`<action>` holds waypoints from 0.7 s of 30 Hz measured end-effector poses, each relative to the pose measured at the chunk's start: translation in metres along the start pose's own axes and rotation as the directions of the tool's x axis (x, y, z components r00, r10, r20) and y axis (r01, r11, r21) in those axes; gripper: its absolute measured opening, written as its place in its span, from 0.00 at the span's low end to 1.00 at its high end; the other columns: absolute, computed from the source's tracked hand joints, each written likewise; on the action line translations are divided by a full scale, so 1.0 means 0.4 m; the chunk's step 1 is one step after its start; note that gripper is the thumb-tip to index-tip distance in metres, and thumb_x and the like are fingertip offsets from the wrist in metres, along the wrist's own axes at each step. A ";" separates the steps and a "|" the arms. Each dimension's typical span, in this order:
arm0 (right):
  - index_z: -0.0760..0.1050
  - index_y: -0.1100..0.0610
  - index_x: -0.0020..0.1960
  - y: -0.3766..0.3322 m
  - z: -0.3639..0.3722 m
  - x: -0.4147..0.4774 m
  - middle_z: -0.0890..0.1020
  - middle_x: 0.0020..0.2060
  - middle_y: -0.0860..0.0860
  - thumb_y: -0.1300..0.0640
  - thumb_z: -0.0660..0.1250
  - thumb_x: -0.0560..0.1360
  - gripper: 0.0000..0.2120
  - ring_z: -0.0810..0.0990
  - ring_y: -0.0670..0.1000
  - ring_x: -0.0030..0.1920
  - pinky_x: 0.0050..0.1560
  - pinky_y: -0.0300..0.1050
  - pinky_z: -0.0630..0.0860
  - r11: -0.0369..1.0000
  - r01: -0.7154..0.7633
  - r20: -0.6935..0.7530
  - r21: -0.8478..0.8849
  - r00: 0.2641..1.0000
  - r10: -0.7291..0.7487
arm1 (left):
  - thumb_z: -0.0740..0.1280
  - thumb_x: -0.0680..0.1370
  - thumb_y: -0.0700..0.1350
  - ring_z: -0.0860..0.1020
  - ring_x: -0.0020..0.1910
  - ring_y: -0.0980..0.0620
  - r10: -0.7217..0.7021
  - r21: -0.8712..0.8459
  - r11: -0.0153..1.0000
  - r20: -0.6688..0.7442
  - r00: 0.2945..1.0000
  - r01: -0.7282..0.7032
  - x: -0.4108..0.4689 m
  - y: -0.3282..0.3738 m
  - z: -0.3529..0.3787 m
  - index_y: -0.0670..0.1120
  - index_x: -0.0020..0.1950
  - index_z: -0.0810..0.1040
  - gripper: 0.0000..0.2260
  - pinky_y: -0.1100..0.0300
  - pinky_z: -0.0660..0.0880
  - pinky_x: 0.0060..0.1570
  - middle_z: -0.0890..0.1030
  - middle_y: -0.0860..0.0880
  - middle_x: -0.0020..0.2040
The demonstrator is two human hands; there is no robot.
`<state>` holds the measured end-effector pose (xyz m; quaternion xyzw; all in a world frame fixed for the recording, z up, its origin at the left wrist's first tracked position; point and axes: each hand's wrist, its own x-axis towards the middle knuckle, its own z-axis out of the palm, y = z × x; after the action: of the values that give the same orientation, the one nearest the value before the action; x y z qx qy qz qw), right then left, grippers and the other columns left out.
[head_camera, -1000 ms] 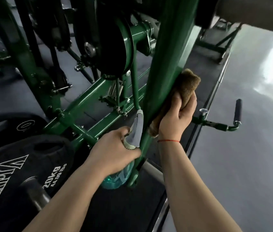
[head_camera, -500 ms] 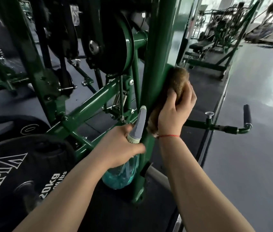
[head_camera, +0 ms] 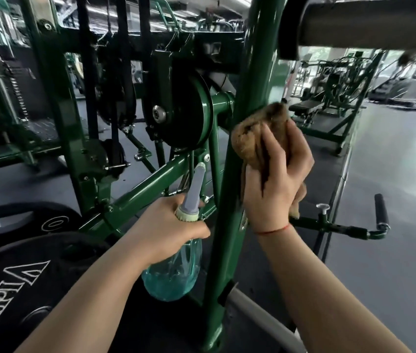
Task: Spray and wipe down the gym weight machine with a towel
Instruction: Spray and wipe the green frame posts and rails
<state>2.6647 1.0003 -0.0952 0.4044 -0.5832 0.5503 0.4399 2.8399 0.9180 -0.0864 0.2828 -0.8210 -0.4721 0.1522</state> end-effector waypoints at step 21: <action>0.78 0.47 0.66 -0.077 -0.003 0.201 0.76 0.71 0.50 0.49 0.67 0.73 0.22 0.69 0.62 0.72 0.64 0.59 0.63 0.579 0.714 0.529 -0.394 0.692 -0.492 | 0.77 0.71 0.48 0.82 0.55 0.44 -0.068 -0.114 0.991 -0.036 0.997 0.063 -0.041 -0.053 0.021 0.58 0.58 0.80 0.17 0.60 0.74 0.44 0.83 0.49 0.56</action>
<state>2.6714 1.0003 -0.0093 0.5231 -0.6132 0.0760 0.5870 2.8553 0.9254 -0.1087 0.3098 -0.7802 -0.5166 0.1684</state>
